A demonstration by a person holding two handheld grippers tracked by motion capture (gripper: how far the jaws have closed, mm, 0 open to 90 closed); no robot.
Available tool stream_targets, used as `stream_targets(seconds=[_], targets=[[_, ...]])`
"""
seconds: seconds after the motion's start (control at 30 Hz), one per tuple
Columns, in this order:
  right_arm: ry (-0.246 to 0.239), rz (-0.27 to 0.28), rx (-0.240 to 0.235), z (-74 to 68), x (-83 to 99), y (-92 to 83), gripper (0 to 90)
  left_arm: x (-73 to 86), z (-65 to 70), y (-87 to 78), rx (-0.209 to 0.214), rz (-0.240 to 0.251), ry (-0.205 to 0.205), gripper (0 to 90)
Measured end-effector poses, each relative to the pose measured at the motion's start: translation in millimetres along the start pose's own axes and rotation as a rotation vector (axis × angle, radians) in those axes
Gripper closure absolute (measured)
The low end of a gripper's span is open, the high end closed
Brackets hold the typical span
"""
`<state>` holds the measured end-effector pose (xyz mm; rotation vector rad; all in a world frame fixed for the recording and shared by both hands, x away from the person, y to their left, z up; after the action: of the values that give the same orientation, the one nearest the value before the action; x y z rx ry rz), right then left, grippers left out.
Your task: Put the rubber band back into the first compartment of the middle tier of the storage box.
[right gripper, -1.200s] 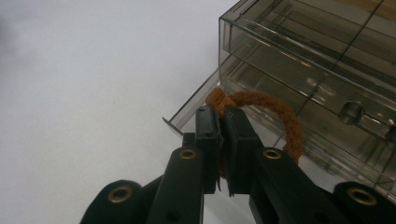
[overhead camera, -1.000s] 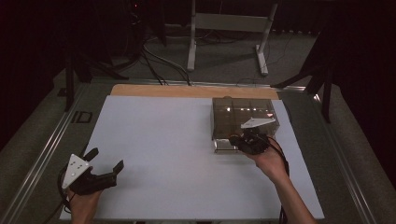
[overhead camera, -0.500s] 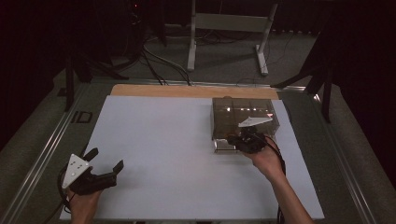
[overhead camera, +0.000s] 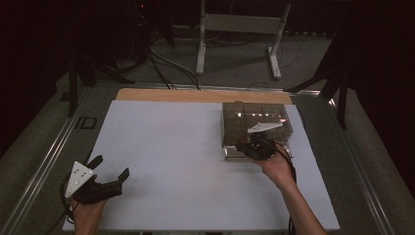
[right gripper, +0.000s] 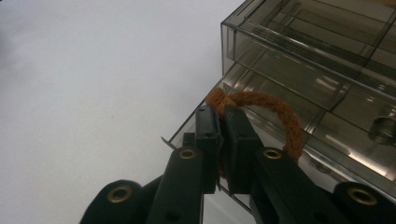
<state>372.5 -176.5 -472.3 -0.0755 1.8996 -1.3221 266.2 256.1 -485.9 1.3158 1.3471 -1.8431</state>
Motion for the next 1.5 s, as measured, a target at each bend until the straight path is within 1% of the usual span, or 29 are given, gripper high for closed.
stream_targets(seconds=[0.5,1.27,1.5], targets=[[0.003,-0.016,-0.004,-1.4,-1.1,10.4,86.1,0.1,-0.1,0.1,0.000,0.000,0.000,1.2],[0.005,-0.038,-0.010,-4.3,0.7,20.3,86.0,-0.2,-0.3,-0.9,0.002,0.005,-0.001,1.2],[0.013,-0.048,-0.007,-3.0,1.9,23.9,86.0,-0.2,-0.4,-0.8,0.001,0.005,0.000,1.2]])
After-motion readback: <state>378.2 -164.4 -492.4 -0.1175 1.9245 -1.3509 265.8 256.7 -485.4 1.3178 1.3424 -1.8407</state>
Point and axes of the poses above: each handheld gripper's, and its own axes: y roughly forward along the jaws, x roughly out of its underside, z roughly to its right, the point moved 5 cm from there along y, roughly forward along the jaws, and after that the axes turned 9 degrees about -z, right-handed, at the moved point
